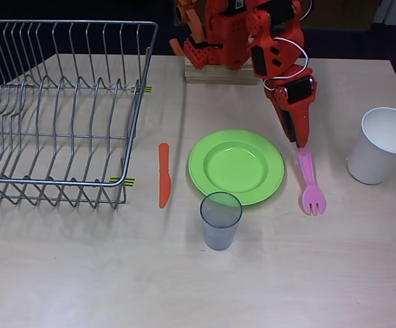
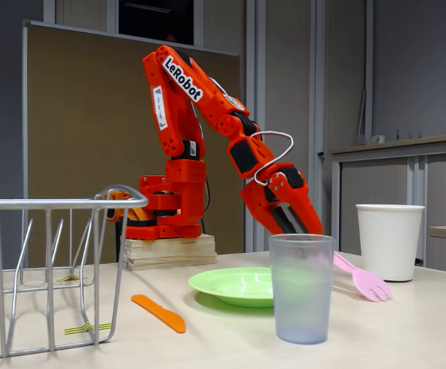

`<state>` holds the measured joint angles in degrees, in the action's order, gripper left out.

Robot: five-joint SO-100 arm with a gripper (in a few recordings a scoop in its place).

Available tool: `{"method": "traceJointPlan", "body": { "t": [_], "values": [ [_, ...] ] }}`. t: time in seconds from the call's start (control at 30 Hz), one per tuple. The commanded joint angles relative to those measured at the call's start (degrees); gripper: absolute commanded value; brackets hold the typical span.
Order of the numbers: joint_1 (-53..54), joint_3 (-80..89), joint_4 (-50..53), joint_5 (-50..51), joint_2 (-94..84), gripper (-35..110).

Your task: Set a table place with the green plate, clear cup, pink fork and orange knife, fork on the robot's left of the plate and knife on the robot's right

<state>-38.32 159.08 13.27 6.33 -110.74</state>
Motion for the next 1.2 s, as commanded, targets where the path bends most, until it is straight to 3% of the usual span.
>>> {"method": "traceJointPlan", "body": {
  "t": [0.0,0.4,0.63,0.83,1.17],
  "values": [
    [0.5,0.6,-1.6,-0.4,0.4,12],
    [1.2,0.2,-1.8,-1.0,-0.9,13],
    [-0.6,-11.3,13.4,-6.2,-10.8,0],
    [-1.5,-18.0,28.2,1.0,-18.2,0],
    [11.3,-11.7,42.2,3.3,-32.3,0]
  ]
}}
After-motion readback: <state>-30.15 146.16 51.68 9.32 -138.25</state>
